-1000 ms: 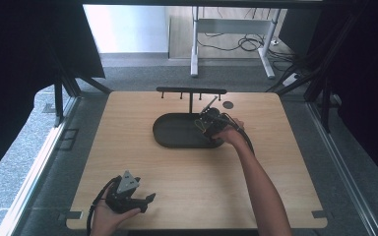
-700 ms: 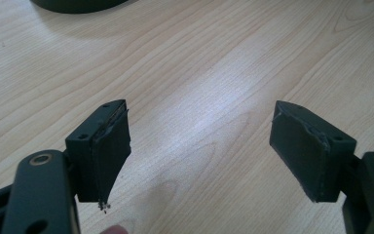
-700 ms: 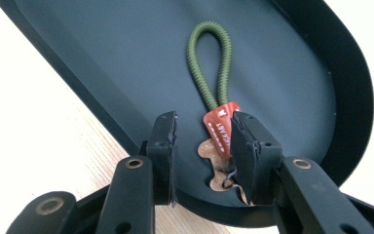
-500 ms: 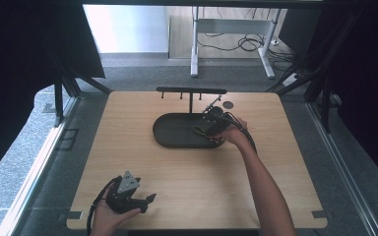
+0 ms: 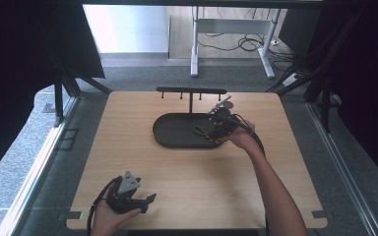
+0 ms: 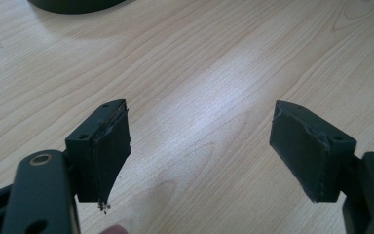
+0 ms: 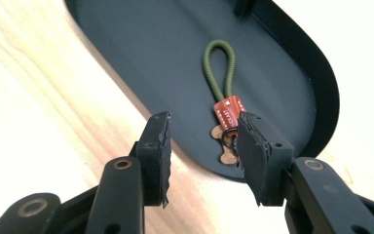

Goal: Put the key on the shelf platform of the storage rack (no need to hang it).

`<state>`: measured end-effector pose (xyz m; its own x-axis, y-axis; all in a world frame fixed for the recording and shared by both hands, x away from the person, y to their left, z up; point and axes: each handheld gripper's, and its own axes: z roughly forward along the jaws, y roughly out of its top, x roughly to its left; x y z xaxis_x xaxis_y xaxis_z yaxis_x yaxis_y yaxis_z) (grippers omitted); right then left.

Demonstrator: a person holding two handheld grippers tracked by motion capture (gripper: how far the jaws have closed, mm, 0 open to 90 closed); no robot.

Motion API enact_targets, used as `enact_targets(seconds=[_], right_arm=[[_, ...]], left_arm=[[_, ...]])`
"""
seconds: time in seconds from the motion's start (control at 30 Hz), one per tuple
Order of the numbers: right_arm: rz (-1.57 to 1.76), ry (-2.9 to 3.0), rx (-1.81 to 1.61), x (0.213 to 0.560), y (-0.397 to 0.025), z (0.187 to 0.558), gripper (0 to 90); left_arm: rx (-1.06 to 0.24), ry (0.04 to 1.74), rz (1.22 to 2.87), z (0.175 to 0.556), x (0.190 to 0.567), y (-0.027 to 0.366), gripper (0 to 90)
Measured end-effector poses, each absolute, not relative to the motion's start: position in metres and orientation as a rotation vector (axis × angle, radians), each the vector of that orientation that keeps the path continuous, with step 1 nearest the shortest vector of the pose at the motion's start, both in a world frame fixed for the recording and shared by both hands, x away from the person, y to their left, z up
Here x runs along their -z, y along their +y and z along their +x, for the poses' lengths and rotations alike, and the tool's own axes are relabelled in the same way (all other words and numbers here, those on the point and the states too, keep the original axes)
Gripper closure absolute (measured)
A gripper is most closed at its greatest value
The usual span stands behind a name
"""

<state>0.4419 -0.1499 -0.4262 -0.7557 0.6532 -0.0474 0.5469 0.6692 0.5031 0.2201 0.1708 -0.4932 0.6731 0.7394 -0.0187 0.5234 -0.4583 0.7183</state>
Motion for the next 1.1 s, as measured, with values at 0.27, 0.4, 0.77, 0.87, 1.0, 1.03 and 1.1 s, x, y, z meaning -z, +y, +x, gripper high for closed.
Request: enact_targets(seconds=[0.27, 0.4, 0.77, 0.87, 1.0, 1.03, 1.1], right_arm=[[0.934, 2.643, -0.758, 0.422, -0.168, 0.413, 54.7], [0.92, 2.641, -0.784, 0.422, -0.175, 0.402, 54.4], [0.897, 2.606, -0.871, 0.429, -0.208, 0.356, 51.7], [0.901, 2.607, -0.879, 0.437, -0.217, 0.345, 51.0], [0.931, 2.604, -0.891, 0.455, -0.233, 0.329, 50.7], [0.931, 2.604, -0.891, 0.455, -0.233, 0.329, 50.7], [0.962, 2.611, -0.891, 0.468, -0.24, 0.322, 50.1]], left_arm=[[-0.389, 0.96, 2.177, 0.219, 0.493, 0.168, 23.2], [-0.387, 0.957, 2.178, 0.219, 0.493, 0.166, 23.1], [-0.389, 0.962, 2.184, 0.219, 0.494, 0.167, 23.0], [-0.39, 0.963, 2.186, 0.219, 0.493, 0.167, 23.0], [-0.389, 0.963, 2.191, 0.22, 0.494, 0.166, 23.0], [-0.388, 0.963, 2.193, 0.22, 0.495, 0.166, 23.0], [-0.387, 0.963, 2.193, 0.22, 0.495, 0.165, 23.0]])
